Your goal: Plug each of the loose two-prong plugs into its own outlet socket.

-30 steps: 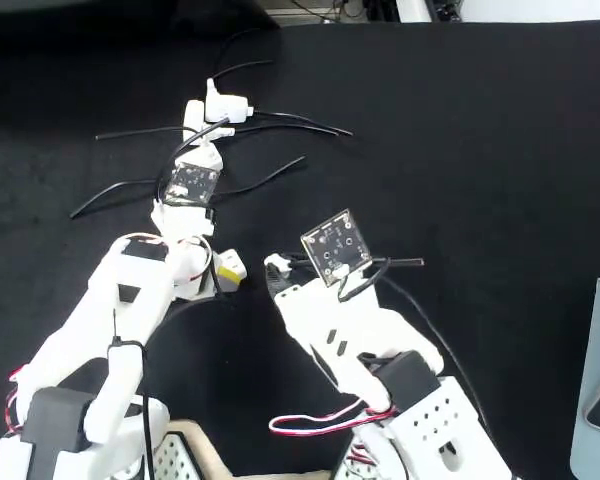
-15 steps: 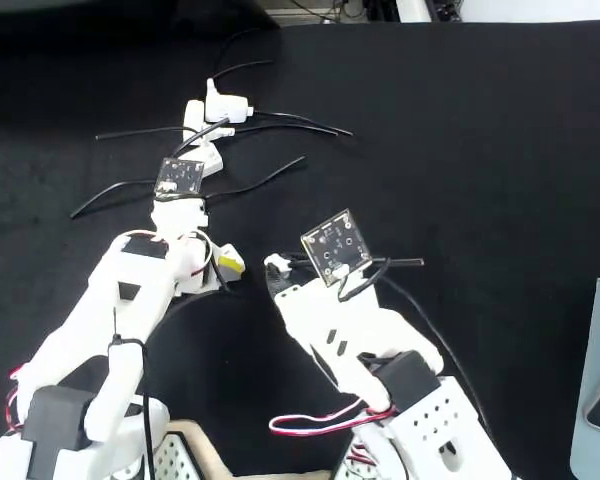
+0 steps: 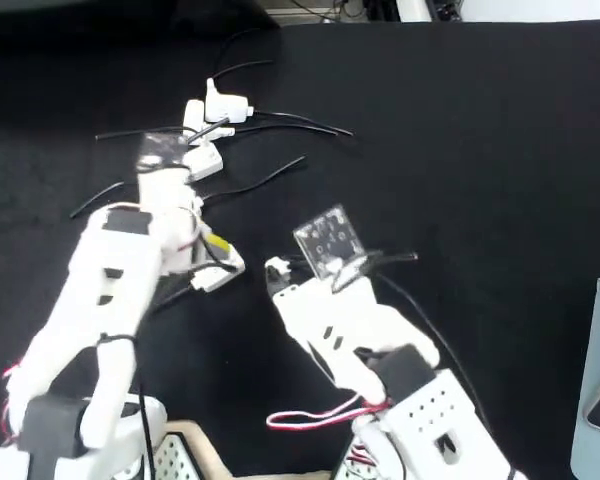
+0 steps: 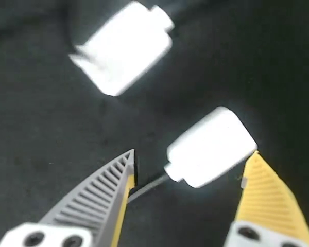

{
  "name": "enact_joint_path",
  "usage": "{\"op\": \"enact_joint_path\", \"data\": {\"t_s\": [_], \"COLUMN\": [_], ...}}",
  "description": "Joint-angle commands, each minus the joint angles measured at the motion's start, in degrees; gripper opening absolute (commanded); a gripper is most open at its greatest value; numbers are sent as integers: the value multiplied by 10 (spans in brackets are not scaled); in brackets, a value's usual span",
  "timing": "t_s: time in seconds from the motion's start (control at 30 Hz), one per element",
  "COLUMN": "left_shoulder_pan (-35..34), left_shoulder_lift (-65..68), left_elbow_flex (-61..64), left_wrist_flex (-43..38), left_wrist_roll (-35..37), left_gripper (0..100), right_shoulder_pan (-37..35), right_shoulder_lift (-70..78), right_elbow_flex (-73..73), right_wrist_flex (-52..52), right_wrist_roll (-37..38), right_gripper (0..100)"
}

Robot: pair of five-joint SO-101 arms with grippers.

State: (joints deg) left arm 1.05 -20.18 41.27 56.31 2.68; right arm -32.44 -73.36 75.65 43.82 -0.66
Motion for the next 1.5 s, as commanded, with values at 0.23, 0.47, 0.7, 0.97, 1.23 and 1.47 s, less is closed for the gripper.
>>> {"op": "enact_joint_path", "data": {"t_s": [0.23,0.47,0.7,0.97,1.23,1.47], "left_shoulder_pan": [-152,-206,-207,-204,-204,-204], "left_shoulder_lift": [-255,-301,-299,-299,-299,-299], "left_elbow_flex": [92,164,168,169,169,169], "left_wrist_flex": [-35,-99,-102,-102,-98,-98], "left_wrist_roll": [49,77,81,79,79,79], "left_gripper": [326,325,325,325,325,325], "right_shoulder_pan": [-63,-74,-70,-65,-31,-40], "right_shoulder_lift": [305,476,602,640,643,643], "right_elbow_flex": [-229,-338,-390,-393,-389,-364], "right_wrist_flex": [1,-3,-56,-90,-126,-128], "right_wrist_roll": [-24,-33,-29,-29,-27,-27], "right_gripper": [12,12,12,12,12,12]}}
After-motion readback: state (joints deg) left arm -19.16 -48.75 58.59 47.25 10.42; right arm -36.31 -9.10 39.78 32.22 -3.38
